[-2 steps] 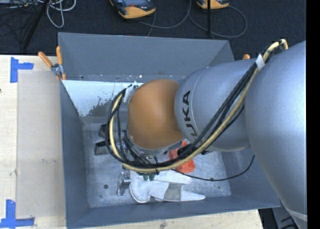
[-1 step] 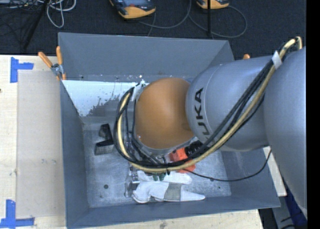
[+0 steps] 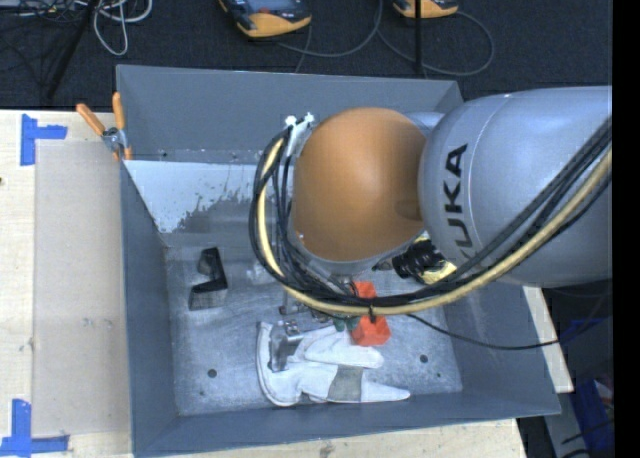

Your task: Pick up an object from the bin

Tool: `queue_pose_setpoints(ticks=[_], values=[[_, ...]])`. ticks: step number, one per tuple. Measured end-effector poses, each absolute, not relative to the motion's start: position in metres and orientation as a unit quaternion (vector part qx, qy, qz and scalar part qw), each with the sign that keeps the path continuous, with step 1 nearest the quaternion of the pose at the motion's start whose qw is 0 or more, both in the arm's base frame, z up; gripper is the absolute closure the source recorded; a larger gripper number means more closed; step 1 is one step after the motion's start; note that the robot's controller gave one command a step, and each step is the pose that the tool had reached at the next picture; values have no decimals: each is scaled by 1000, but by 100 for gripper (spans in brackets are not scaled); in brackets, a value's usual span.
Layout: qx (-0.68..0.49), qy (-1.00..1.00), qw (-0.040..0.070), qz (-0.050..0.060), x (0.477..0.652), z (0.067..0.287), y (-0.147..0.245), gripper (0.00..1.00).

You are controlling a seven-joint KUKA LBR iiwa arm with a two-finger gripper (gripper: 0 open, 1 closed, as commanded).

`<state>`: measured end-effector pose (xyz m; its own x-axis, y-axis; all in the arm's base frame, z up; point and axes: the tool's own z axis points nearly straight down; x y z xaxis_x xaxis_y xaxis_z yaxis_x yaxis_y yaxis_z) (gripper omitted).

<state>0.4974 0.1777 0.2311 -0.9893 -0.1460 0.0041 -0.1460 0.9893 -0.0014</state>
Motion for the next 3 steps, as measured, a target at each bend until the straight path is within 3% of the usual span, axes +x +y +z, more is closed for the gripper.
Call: queue_pose_setpoints(ticks=[1, 2, 3], values=[[118, -993, -6, -1, 507, 214, 173, 0], [99, -995, 4, 0, 509, 195, 157, 0], [125, -992, -7, -1, 544, 166, 181, 0]])
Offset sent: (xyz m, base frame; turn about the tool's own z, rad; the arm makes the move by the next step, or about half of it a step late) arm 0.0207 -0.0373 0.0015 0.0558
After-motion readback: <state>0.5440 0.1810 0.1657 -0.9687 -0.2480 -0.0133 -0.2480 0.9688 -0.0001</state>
